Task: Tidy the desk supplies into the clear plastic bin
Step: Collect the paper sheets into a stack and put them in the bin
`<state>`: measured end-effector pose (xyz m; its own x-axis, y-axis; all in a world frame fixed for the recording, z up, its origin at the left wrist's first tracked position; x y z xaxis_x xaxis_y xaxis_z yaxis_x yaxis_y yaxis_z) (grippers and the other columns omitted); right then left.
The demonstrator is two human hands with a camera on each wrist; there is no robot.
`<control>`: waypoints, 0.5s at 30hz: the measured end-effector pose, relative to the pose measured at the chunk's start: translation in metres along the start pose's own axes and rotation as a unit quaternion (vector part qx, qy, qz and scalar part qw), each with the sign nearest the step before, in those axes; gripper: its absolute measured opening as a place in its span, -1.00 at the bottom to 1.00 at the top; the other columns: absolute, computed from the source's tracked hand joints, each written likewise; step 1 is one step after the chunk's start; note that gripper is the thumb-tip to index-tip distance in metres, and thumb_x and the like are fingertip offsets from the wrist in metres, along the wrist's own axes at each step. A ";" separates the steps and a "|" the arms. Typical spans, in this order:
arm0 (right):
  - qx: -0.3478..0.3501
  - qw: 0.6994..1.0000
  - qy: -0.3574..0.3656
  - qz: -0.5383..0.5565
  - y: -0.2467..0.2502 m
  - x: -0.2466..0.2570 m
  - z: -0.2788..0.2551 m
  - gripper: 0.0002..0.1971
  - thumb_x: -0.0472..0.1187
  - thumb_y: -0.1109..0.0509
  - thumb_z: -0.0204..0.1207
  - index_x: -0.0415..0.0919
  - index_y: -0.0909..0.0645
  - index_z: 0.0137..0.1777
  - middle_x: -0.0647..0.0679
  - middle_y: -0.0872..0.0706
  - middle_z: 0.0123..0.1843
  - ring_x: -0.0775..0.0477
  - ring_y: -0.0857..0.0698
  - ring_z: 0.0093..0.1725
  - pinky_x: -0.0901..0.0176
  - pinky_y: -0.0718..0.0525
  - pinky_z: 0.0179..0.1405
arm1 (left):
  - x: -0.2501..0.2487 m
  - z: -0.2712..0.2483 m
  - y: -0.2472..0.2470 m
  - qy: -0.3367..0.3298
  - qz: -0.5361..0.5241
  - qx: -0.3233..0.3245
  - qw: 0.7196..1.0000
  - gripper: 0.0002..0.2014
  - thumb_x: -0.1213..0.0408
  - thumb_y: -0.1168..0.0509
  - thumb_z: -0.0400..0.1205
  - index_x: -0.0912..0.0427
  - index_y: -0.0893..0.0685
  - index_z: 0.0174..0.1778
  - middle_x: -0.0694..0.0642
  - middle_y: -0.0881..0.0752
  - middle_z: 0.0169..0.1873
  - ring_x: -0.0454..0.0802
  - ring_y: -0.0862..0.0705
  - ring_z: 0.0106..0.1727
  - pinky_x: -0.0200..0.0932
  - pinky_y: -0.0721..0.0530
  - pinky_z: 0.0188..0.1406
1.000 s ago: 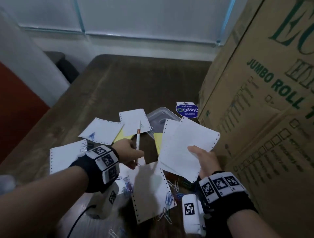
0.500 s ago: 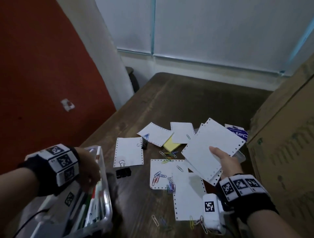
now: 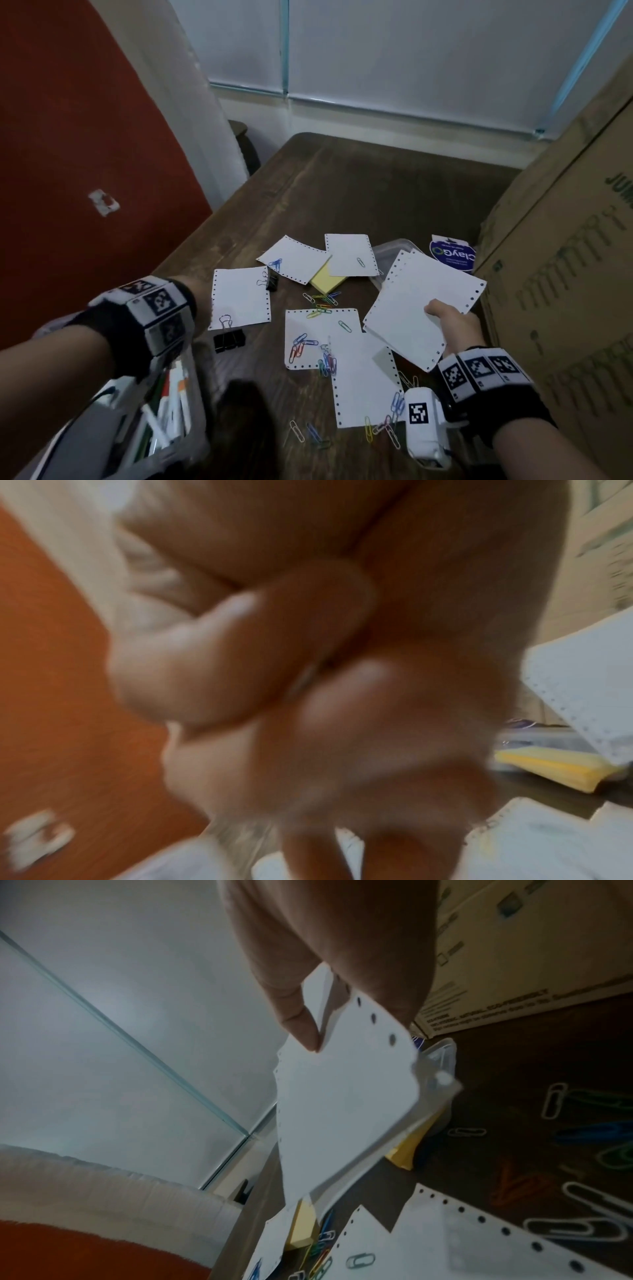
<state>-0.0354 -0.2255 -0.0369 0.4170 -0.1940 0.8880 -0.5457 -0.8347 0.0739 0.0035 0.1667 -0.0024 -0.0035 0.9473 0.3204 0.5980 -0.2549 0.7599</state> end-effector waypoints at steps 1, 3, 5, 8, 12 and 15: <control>-0.004 1.000 -0.005 -0.002 0.004 -0.002 -0.001 -0.60 -0.42 -0.33 0.46 -0.39 -0.51 0.31 -0.19 -0.62 0.08 -0.22 -0.61 0.04 0.02 -0.54 0.00 | -0.012 0.000 0.018 -0.011 -0.018 -0.046 0.999 -0.70 0.27 -0.23 0.61 0.22 -0.67 0.24 0.17 -0.72 0.10 0.06 -0.69 0.14 -0.22 -0.61 0.04; -0.008 1.000 -0.009 -0.005 0.010 -0.007 0.000 -0.62 -0.41 -0.36 0.45 -0.40 -0.54 0.29 -0.21 -0.65 0.09 -0.21 -0.62 0.03 0.03 -0.54 -0.01 | -0.047 0.004 0.043 -0.042 -0.062 -0.070 0.995 -0.83 0.30 -0.28 0.55 0.28 -0.73 -0.06 0.14 -0.67 -0.27 0.08 -0.65 -0.17 -0.20 -0.58 -0.23; -0.008 1.000 -0.011 0.000 0.012 -0.014 0.001 -0.65 -0.41 -0.40 0.45 -0.41 -0.59 0.25 -0.21 -0.69 0.11 -0.20 -0.65 0.02 0.06 -0.54 0.00 | -0.082 0.013 0.042 -0.078 -0.115 -0.062 0.988 -0.84 0.27 -0.36 0.52 0.30 -0.71 -0.12 0.09 -0.60 -0.39 0.06 -0.64 -0.27 -0.21 -0.55 -0.33; 0.002 0.999 -0.029 0.023 0.013 -0.029 0.007 -0.69 -0.43 -0.44 0.44 -0.44 -0.64 0.19 -0.24 -0.72 0.08 -0.22 -0.69 0.00 0.05 -0.61 -0.03 | -0.126 0.040 0.017 -0.110 -0.135 -0.046 0.984 -0.84 0.18 -0.43 0.47 0.19 -0.67 -0.17 0.07 -0.59 -0.37 0.05 -0.64 -0.19 -0.22 -0.52 -0.24; 0.046 0.996 -0.073 -0.030 -0.001 -0.057 0.016 -0.77 -0.44 -0.45 0.43 -0.45 -0.67 0.09 -0.30 -0.74 0.10 -0.26 -0.71 -0.06 0.04 -0.66 -0.10 | -0.153 0.070 -0.017 -0.107 -0.158 -0.007 0.982 -0.75 0.04 -0.42 0.49 0.14 -0.59 -0.27 0.10 -0.65 -0.20 0.01 -0.65 -0.13 -0.16 -0.56 -0.05; 0.071 0.981 -0.074 -0.162 -0.015 -0.071 0.022 -0.65 -0.39 -0.45 0.46 -0.49 -0.61 0.24 -0.31 -0.71 0.24 -0.30 -0.69 0.19 -0.07 -0.64 0.17 | -0.156 0.087 -0.021 -0.089 -0.222 -0.014 0.971 -0.46 0.01 -0.35 0.50 0.27 -0.54 0.31 0.19 -0.70 0.09 0.14 -0.71 0.14 -0.11 -0.66 0.08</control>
<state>-0.0410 -0.2104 -0.1109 0.6593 0.0293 0.7513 -0.2638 -0.9267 0.2676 0.0609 0.0417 -0.1177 -0.1162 0.9829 -0.1426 0.5479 0.1832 0.8162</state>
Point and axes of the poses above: each hand's wrist, its own z-axis towards the middle knuckle, its own y-axis out of the back of the hand, x = y × z, the point moved 9 cm from there along z, towards the middle knuckle
